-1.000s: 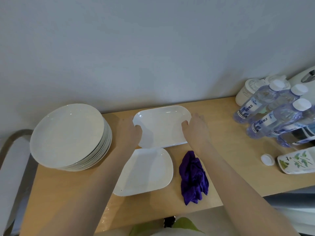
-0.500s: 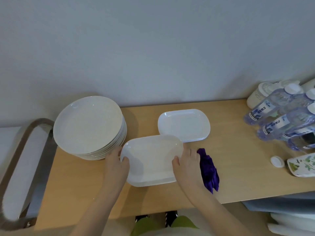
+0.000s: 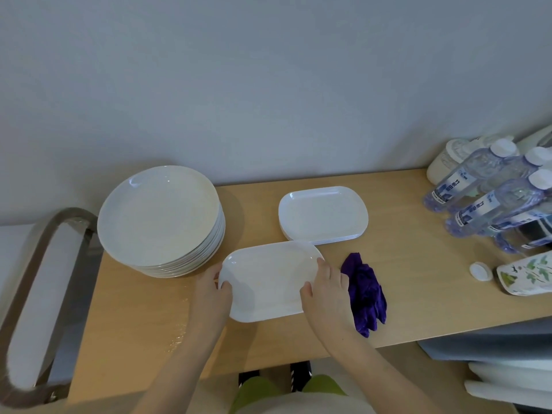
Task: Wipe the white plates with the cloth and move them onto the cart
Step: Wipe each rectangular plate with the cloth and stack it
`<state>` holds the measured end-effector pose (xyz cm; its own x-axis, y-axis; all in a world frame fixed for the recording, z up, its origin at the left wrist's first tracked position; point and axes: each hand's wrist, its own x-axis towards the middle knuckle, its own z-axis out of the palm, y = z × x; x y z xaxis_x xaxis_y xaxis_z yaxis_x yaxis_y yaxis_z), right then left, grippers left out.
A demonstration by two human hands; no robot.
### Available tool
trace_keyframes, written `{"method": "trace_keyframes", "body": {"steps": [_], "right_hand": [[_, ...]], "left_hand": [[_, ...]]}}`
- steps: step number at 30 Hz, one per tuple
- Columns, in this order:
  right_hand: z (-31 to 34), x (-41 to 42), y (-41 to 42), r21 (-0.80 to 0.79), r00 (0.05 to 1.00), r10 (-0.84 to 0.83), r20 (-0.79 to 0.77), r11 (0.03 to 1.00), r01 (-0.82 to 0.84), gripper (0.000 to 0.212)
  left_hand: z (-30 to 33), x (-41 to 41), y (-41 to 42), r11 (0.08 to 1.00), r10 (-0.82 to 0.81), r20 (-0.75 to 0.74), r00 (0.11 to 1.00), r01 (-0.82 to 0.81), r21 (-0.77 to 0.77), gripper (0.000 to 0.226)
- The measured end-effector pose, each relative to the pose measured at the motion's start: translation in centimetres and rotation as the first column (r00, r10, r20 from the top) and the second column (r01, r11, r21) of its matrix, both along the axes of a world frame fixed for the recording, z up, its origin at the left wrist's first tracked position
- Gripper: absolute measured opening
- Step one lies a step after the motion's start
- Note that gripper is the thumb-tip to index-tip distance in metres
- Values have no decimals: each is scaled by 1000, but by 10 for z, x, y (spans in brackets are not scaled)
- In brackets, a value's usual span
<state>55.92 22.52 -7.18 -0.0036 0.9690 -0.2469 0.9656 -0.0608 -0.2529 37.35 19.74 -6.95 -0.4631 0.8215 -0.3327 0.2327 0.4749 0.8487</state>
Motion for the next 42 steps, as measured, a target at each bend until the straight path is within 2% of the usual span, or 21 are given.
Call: {"method": "trace_keyframes", "body": {"steps": [9,14,17,19,22,26,28,30,34,38,42], "right_hand": [[-4,-8,-7,26,997,-11,76,1000,9,55],[-7,-1,-8,15,997,23,71,1000,-24,54],[-4,15,-1,68,1000,-14,-27,998,16,36],[0,31,4,155,999,-47,-8,987,47,22],[0,54,11,144,989,-111,94,985,97,34],[-6,67,14,-109,957,-219,190,964,242,67],[-8,68,18,-187,955,-279,104,937,295,73],[-7,69,24,-243,936,-349,-49,913,328,65],[12,66,30,-209,852,-444,-276,893,398,50],[44,50,24,22,870,-282,-405,948,318,49],[61,10,22,112,848,-55,-527,985,133,52]], "left_hand": [[-9,-3,1,1000,-2,-35,999,1,-18,47],[-12,-7,3,999,-1,-25,1000,2,33,52],[-13,-7,3,1000,4,-15,1000,-4,10,47],[-12,-6,4,1000,11,-11,1000,-11,-4,44],[-12,-5,5,1000,-18,6,1000,18,1,51],[-13,-7,6,999,-26,-1,1000,26,-26,50],[-14,-7,5,999,-20,-6,1000,20,-31,47],[-13,-7,3,1000,-8,-4,1000,8,-25,46],[-17,-7,-1,999,29,27,999,-28,-19,46],[-17,-8,-2,999,32,64,997,-32,-16,48],[-16,-9,-2,999,28,73,997,-27,-18,47]]}}
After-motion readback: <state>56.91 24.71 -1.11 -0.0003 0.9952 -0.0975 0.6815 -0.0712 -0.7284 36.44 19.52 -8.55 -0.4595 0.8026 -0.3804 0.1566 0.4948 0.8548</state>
